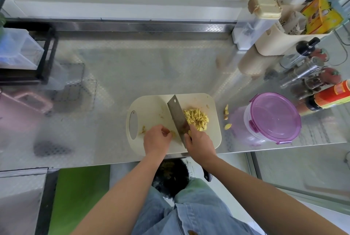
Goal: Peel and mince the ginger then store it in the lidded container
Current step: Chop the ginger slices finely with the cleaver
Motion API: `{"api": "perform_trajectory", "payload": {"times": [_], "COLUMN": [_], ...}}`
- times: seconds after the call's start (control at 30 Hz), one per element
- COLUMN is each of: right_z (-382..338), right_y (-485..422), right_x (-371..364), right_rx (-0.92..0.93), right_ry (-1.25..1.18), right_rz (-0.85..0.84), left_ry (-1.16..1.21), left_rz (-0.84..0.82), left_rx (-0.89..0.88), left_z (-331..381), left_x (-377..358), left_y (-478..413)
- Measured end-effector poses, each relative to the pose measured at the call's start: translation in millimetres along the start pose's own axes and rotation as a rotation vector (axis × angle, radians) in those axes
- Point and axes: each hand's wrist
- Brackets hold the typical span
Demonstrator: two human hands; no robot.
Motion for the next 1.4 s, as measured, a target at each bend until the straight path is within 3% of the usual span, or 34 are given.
{"api": "perform_trajectory", "payload": {"times": [0.23,0.7,1.4], "right_z": [-3.1,-13.1,-19.0], "right_y": [1.4,0.0,-9.3], "right_x": [2.8,17.5,7.2], "right_rx": [0.082,0.076,0.131], "right_ry": [0.025,0.018,0.173], "right_rz": [0.008,0.005,-0.1], "left_ry": [0.003,0.098,0.156], "left_rz": [0.021,-0.008,-0.016], "left_rx": [0.071,0.216,0.199], "left_z": [3.0,3.5,2.9], "left_x": [-0.1,-2.8,-1.5], "left_y": [-1.1,-6.4,-6.2]}}
Point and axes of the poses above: each hand's wrist, its own y-axis away from the middle knuckle, its own x-axis out of the back of the hand, z = x × y, and after that the axes turned 8 degrees about y, right-handed
